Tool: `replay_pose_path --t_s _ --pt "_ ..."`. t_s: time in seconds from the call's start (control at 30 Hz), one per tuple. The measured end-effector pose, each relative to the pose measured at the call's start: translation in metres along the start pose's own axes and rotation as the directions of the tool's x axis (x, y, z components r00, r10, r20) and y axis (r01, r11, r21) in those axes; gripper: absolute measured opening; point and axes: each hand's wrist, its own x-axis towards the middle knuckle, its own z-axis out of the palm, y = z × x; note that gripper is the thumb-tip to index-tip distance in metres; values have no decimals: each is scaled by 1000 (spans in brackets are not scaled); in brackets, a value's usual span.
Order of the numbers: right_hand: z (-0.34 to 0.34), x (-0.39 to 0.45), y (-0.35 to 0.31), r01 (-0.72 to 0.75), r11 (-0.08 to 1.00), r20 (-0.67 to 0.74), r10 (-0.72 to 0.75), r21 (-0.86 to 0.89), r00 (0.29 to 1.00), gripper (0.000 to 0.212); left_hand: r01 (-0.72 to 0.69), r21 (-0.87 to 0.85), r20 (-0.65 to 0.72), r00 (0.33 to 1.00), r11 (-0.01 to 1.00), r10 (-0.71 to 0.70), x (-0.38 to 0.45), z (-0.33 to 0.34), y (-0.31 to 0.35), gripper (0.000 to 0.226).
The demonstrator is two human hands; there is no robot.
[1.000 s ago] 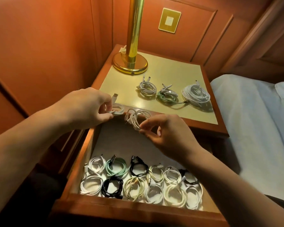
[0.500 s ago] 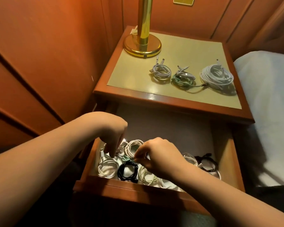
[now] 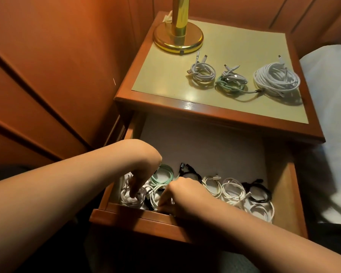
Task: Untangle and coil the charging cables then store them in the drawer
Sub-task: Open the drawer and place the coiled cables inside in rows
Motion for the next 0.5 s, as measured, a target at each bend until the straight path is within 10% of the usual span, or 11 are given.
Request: replay_pose_path --t_s 0.5 --pt "-5 6 15 43 992 -10 -42 118 999 21 161 85 -77 985 983 -155 28 28 18 40"
